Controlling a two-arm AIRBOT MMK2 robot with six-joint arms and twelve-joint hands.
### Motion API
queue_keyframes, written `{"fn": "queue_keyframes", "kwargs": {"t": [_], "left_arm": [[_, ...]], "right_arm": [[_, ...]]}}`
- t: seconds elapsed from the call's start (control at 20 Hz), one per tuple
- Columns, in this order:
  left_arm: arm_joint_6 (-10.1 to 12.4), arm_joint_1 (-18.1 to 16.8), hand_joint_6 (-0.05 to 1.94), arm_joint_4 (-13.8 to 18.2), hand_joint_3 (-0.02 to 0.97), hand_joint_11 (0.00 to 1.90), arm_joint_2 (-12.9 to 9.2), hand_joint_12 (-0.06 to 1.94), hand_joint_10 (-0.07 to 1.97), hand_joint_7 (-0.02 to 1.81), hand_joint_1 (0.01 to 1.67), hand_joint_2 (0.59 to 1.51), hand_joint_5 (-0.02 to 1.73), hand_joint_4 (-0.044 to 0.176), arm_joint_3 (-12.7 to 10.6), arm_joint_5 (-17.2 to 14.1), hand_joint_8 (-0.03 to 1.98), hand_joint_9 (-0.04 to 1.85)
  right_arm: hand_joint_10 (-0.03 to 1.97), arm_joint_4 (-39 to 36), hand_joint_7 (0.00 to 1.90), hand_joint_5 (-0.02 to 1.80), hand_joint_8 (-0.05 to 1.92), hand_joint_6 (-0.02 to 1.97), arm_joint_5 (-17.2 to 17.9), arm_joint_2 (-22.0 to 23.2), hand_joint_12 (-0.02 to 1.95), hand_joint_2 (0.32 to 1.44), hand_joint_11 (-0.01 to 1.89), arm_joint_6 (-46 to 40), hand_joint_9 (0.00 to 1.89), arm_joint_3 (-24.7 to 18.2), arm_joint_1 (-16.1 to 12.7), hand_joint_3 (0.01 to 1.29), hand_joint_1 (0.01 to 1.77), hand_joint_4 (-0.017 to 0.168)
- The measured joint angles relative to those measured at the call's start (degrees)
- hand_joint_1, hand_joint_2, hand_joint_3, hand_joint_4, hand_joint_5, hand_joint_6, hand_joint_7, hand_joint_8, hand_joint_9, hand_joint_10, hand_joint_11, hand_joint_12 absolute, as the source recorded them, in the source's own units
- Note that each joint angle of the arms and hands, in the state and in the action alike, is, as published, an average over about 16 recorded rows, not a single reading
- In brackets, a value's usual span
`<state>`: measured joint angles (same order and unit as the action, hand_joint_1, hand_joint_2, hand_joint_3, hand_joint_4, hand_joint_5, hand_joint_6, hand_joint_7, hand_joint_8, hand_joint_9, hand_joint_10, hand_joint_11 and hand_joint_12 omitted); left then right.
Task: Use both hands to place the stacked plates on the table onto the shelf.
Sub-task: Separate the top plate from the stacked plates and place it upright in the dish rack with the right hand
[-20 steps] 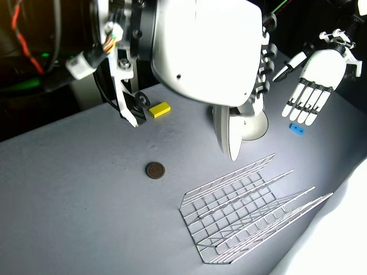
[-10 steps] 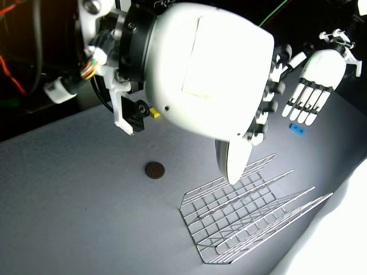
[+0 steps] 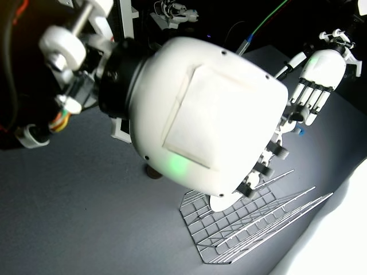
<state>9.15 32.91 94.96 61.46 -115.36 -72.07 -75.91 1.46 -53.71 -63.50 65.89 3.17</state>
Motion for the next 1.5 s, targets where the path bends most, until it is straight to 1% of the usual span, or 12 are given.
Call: {"fn": "queue_keyframes", "kwargs": {"t": [0.2, 0.45, 0.85, 1.2, 1.5], "left_arm": [[-0.04, 0.0, 0.01, 0.0, 0.014, 0.02, 0.09, -0.02, 0.02, 0.02, 0.02, 1.175, 0.02, -0.001, -0.09, 0.0, -0.01, 0.02], [-0.05, 0.0, 0.01, 0.0, 0.014, 0.01, 0.2, -0.02, 0.02, 0.02, 0.02, 1.175, 0.02, -0.001, -0.21, 0.0, -0.01, 0.02], [-0.05, 0.0, 0.01, 0.0, 0.014, 0.01, 0.24, -0.02, 0.02, 0.02, 0.02, 1.176, 0.02, -0.001, -0.23, 0.0, -0.01, 0.02], [-0.05, 0.01, 0.01, 0.14, 0.014, 0.02, 0.39, -0.02, 0.02, 0.02, 0.01, 1.177, 0.02, -0.001, -0.25, 0.0, -0.01, 0.02], [-0.07, 0.95, 0.01, 0.54, 0.014, 0.02, 0.82, -0.02, 0.02, 0.02, 0.02, 1.178, 0.02, -0.002, -0.29, 0.12, -0.01, 0.02]], "right_arm": [[0.97, 0.14, 1.14, 0.98, 0.65, 0.77, -0.99, -0.96, 1.08, 0.98, 0.99, -1.52, 1.1, 1.49, 0.58, 0.01, 1.37, -0.008], [0.96, 0.24, 1.14, 0.96, 0.65, 0.77, -1.36, -2.73, 1.08, 0.98, 1.0, -2.68, 1.11, 3.73, 1.41, 0.01, 1.37, -0.008], [0.93, 0.24, 1.14, 0.96, 0.63, 0.77, -0.89, -6.44, 1.07, 0.98, 1.01, -4.56, 1.11, 8.12, 2.81, 0.01, 1.38, -0.008], [0.91, 0.33, 1.17, 0.98, 0.58, 0.74, -0.25, -9.55, 1.04, 0.98, 1.01, -6.43, 1.12, 12.23, 4.46, 0.01, 1.38, -0.008], [0.92, 0.48, 1.16, 1.0, 0.59, 0.71, 0.42, -11.98, 1.03, 0.98, 1.01, -7.16, 1.11, 15.64, 6.13, 0.01, 1.38, -0.009]]}}
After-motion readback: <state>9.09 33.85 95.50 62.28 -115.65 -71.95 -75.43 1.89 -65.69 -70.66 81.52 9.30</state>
